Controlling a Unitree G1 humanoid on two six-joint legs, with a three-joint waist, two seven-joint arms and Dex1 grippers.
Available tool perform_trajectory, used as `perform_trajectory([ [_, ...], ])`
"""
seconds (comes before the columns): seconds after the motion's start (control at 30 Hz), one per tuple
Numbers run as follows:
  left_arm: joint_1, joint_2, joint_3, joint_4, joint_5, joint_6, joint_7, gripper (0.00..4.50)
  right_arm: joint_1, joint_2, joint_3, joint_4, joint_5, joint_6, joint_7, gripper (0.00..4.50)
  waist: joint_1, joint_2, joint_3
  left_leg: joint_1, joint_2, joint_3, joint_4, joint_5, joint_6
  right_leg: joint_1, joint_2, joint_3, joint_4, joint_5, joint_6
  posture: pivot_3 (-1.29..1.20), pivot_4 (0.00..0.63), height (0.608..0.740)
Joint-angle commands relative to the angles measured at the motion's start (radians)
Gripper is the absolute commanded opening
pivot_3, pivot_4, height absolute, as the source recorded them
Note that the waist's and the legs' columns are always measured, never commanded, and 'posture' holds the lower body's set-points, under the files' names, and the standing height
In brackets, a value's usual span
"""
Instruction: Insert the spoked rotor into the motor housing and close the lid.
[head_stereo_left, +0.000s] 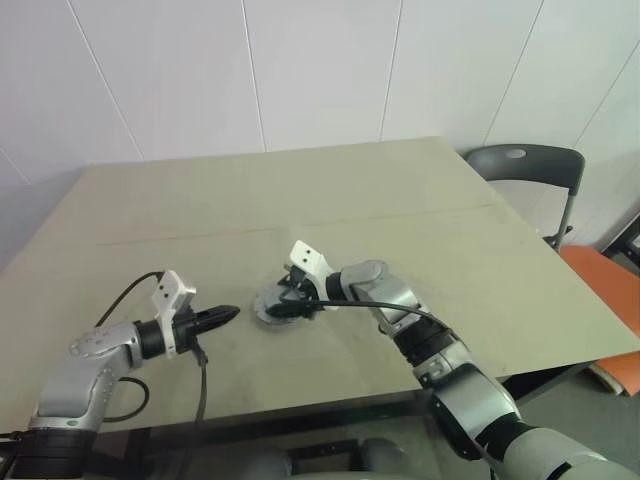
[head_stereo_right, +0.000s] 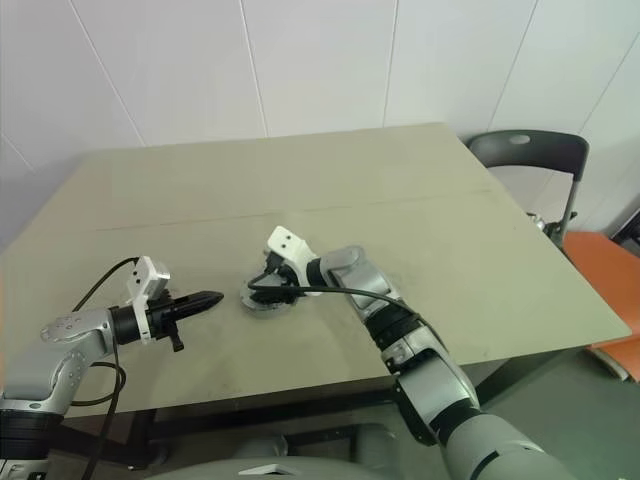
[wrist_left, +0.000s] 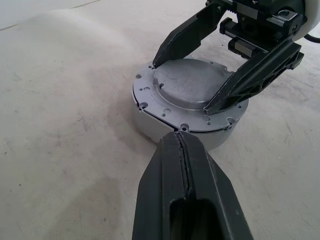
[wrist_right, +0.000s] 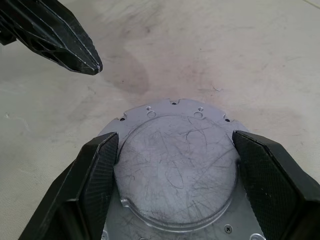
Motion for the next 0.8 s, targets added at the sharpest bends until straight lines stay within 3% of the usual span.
perform_trajectory([
  [0.03, -0.014, 0.002, 0.003, -0.002, 0.002, -0.019, -0.004, 0.0, 0.025, 0.005, 0.033, 0.093, -0.037, 0.022, -0.034, 3.29, -0.001, 0.0, 0.0, 0.001, 0.0, 0.0, 0.0, 0.0, 0.0, 0.0, 0.0, 0.0, 0.0, 0.0, 0.0, 0.0, 0.0, 0.74],
  [0.53, -0.016, -0.003, -0.002, 0.009, 0.008, -0.024, -0.009, 0.0, 0.023, 0.014, 0.001, 0.097, 0.0, 0.047, -0.04, 3.29, -0.013, 0.001, 0.0, 0.006, 0.001, 0.0, 0.0, 0.0, 0.0, 0.004, 0.0, 0.0, 0.0, -0.001, -0.001, 0.0, 0.0, 0.74],
  [0.8, -0.014, -0.005, -0.004, 0.009, 0.014, -0.025, -0.007, 0.0, 0.025, 0.015, -0.015, 0.082, 0.022, 0.032, -0.026, 3.29, -0.019, 0.0, 0.0, 0.0, 0.0, 0.0, -0.002, 0.0, 0.0, 0.002, 0.0, 0.0, -0.002, -0.001, 0.0, 0.0, 0.0, 0.74],
])
